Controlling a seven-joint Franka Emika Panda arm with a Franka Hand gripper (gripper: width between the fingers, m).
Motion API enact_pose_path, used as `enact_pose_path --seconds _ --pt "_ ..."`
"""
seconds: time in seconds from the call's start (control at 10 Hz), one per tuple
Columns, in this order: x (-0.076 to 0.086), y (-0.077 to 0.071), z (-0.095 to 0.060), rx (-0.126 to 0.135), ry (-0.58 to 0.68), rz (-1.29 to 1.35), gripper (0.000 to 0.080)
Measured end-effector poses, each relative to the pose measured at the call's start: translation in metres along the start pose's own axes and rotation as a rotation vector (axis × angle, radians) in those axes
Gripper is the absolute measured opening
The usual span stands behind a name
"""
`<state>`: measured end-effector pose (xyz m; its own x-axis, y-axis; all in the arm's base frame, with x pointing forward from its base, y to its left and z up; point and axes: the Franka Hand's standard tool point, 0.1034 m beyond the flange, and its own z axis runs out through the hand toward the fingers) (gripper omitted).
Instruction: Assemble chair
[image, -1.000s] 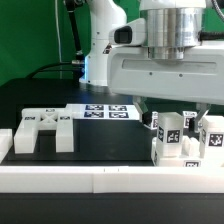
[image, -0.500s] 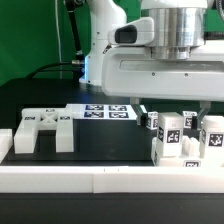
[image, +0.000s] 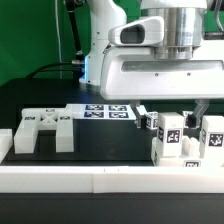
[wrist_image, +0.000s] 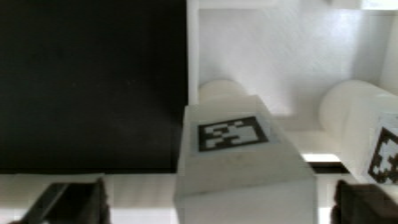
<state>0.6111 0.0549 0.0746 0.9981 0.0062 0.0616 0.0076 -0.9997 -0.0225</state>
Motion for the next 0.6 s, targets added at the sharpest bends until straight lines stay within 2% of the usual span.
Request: enact_pose_path --seconds 0.1,0.2,0.3,0.6 --pt "0.0 0.0001 0.0 0.0 0.0 0.015 0.0521" --pt "0.0 0.0002 0.0 0.0 0.0 0.015 0.0382" --pt "0.0 0.0002 0.0 0.001 0.0 0.034 0.0289" --pt "0.0 0.0003 0.0001 0.001 0.0 0.241 0.0289"
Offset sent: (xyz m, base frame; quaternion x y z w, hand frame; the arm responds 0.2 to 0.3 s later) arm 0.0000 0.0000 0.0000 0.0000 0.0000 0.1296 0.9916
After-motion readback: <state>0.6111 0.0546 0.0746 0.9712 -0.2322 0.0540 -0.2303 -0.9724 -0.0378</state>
